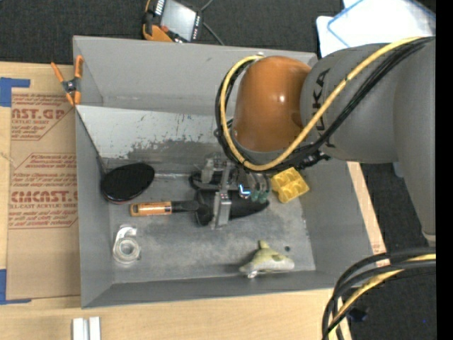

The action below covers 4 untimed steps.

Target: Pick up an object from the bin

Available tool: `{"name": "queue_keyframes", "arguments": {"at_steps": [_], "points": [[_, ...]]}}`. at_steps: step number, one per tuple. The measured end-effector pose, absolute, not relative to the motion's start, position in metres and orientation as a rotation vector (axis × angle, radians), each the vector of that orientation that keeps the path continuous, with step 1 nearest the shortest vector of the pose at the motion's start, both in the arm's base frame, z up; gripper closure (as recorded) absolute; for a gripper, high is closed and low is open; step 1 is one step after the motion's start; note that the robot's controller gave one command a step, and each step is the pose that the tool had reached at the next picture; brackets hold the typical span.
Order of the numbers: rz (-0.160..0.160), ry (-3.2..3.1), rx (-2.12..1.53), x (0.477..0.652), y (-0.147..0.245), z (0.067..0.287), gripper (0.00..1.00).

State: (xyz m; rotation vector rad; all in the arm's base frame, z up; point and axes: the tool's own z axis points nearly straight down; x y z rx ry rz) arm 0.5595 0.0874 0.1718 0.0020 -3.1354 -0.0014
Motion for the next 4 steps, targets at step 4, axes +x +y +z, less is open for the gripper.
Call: {"name": "queue_keyframes", "arguments": {"at_steps": [4], "points": [[-0.010, -3.124, -0.430, 0.587, 0.056, 0.081, 0.00]]}}
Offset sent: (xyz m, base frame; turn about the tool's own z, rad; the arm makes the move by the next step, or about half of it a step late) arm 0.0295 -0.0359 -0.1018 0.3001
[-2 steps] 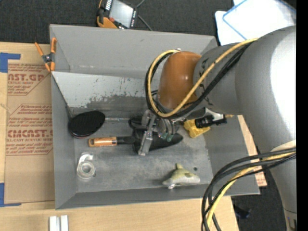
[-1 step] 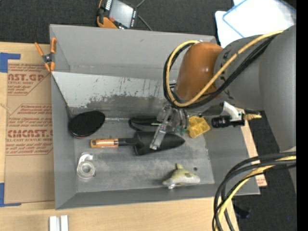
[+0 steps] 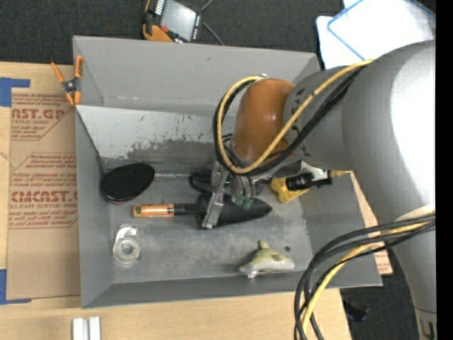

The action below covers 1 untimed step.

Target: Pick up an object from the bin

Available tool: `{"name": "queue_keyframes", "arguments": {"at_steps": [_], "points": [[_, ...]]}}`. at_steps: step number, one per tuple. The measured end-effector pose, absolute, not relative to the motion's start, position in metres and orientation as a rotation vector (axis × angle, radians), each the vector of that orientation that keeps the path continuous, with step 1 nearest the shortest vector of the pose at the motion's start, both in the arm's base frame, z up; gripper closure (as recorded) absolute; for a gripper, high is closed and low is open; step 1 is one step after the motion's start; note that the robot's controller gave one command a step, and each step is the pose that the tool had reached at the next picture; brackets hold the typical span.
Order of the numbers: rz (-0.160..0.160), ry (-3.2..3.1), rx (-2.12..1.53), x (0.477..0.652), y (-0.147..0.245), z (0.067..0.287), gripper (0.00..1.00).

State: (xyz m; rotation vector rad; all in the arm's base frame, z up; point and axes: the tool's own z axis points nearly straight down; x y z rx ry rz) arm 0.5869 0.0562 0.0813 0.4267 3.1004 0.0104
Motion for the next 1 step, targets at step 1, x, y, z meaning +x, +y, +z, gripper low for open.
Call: {"name": "queue_keyframes", "arguments": {"at_steps": [1], "points": [[0.016, 3.056, 0.617, 0.5811, 0.0357, 0.0737, 0.00]]}}
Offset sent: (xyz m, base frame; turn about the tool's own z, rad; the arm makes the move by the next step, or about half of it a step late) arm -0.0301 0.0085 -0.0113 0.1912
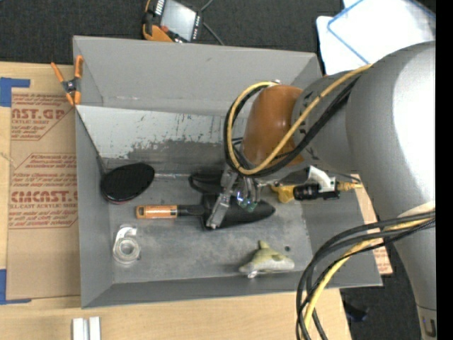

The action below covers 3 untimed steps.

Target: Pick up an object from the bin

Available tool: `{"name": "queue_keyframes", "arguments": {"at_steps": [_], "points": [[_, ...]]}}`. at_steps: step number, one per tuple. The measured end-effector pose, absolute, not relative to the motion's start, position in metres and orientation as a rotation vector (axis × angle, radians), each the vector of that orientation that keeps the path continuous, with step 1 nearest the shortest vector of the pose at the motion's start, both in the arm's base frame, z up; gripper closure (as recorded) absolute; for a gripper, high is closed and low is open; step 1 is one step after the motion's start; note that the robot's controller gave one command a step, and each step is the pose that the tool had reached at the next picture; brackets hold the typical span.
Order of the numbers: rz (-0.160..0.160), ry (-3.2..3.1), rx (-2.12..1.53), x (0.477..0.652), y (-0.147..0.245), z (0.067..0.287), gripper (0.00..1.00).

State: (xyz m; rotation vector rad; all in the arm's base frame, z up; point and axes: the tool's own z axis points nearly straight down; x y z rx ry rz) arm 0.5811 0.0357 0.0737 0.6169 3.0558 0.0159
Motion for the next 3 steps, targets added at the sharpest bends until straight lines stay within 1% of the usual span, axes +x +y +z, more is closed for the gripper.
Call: {"name": "queue_keyframes", "arguments": {"at_steps": [1, 2, 3], "points": [[0.022, 3.026, 0.714, 0.5640, 0.0647, 0.0785, 1.00], [0.022, 3.025, 0.715, 0.5640, 0.0647, 0.0785, 1.00], [0.023, 3.024, 0.714, 0.5646, 0.0646, 0.0883, 1.00]]}}
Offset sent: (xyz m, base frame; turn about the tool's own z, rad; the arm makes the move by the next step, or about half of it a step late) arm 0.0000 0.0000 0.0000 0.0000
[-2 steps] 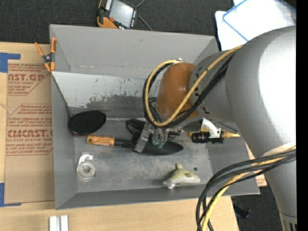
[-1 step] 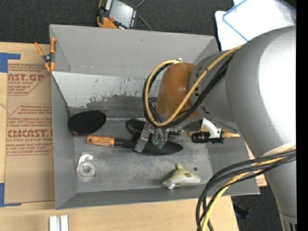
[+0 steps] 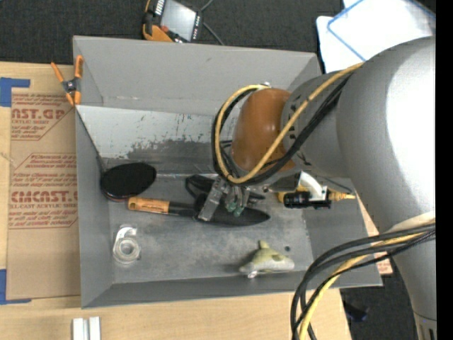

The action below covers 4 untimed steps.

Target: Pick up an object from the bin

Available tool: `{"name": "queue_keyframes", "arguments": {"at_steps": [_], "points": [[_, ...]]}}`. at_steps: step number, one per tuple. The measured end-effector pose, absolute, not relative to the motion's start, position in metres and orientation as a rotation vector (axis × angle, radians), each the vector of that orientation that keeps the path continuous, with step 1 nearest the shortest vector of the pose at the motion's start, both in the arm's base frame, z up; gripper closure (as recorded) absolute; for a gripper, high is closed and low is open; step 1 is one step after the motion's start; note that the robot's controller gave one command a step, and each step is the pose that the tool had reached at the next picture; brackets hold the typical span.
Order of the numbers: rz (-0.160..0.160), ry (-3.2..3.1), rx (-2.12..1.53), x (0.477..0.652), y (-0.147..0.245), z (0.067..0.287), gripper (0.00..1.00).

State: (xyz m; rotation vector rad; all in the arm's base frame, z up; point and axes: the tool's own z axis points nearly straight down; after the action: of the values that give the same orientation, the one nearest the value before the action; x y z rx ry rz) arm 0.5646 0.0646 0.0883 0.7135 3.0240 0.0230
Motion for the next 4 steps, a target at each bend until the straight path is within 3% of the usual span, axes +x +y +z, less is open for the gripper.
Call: {"name": "queue_keyframes", "arguments": {"at_steps": [1, 4], "points": [[0.020, 3.032, 0.714, 0.562, 0.065, 0.092, 1.00], [0.022, 3.032, 0.713, 0.562, 0.066, 0.156, 1.00]]}}
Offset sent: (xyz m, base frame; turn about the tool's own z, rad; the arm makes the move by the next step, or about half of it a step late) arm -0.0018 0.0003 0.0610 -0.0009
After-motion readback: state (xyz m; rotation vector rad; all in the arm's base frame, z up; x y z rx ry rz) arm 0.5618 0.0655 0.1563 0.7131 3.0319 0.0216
